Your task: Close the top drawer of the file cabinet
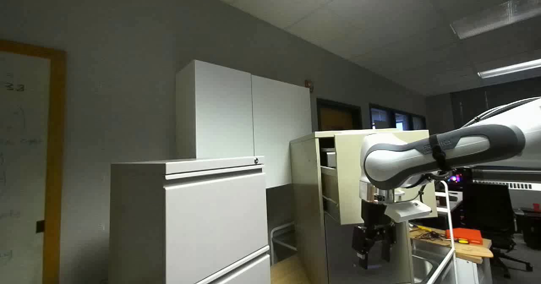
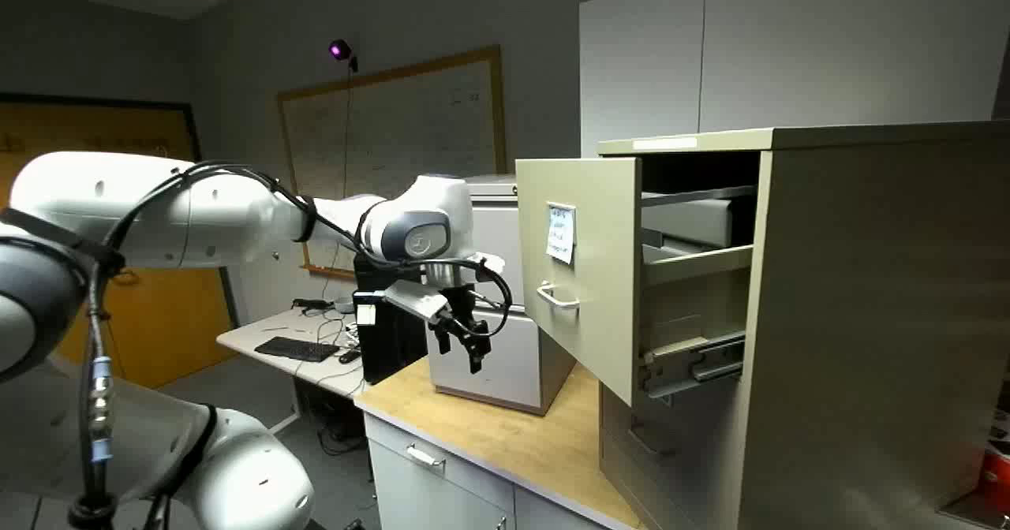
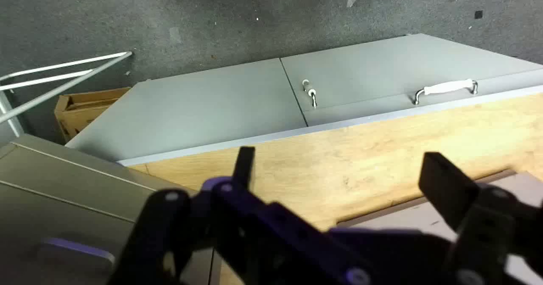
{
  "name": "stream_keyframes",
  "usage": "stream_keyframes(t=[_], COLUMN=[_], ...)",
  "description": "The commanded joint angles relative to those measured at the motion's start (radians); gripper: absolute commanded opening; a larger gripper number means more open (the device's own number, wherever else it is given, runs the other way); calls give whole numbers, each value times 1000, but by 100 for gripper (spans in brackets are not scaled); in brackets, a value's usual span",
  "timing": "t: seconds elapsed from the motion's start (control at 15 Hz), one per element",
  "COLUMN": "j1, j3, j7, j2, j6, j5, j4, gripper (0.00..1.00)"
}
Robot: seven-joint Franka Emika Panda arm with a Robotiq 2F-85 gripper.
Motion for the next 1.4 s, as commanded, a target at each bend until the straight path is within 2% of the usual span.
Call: stream_keyframes(t=[0.0,0.73,0.8,0.87,0.93,1.33], j1=[-6,-15,-18,-26,-33,-88], j3=[5,19,25,40,53,161], j7=[-4,17,29,44,64,198], j2=[1,-1,-2,-11,-18,-117], j6=[-3,23,33,71,105,348], j5=[4,-12,-14,-31,-43,-184], j4=[3,-1,-1,-10,-16,-71], gripper=[100,100,75,73,67,20])
